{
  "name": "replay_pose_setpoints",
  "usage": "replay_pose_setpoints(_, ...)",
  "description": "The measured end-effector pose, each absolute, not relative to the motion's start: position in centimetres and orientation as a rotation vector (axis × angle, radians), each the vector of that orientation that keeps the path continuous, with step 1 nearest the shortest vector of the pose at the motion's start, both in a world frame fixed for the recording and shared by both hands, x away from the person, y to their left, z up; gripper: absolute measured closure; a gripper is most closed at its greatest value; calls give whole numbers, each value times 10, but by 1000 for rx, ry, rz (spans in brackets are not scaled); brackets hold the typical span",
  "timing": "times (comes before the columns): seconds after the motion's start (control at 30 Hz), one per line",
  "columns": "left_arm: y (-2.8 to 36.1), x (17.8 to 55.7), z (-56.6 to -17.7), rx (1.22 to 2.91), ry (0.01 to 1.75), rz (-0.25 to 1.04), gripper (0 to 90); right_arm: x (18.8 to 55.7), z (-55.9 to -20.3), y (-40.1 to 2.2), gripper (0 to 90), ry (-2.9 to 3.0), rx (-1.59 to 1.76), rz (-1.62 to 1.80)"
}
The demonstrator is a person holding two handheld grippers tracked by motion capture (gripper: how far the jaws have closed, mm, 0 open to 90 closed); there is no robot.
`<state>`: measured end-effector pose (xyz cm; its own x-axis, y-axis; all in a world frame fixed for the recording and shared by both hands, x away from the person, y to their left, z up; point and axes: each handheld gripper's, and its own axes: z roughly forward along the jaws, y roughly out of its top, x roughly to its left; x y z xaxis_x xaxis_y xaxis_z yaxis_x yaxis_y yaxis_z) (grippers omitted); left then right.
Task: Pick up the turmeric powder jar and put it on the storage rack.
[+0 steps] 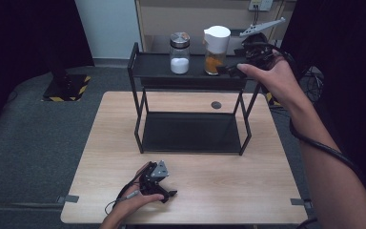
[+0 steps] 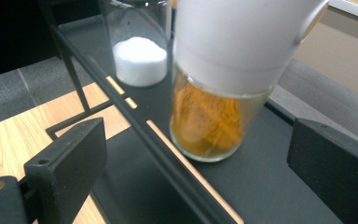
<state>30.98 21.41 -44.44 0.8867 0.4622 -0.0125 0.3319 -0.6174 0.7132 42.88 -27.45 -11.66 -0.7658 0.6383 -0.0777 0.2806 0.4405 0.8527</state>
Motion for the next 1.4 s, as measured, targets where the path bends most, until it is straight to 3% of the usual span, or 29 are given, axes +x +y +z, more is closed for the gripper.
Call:
replay_pose_setpoints(0.8, 213, 306, -445, 2282, 592, 230, 0, 378, -156, -263, 53, 2370, 728, 1221)
replay_pose_setpoints(1.4, 213, 306, -445, 2281, 591, 229, 0, 367, -236, -260, 52, 2454, 782, 1210)
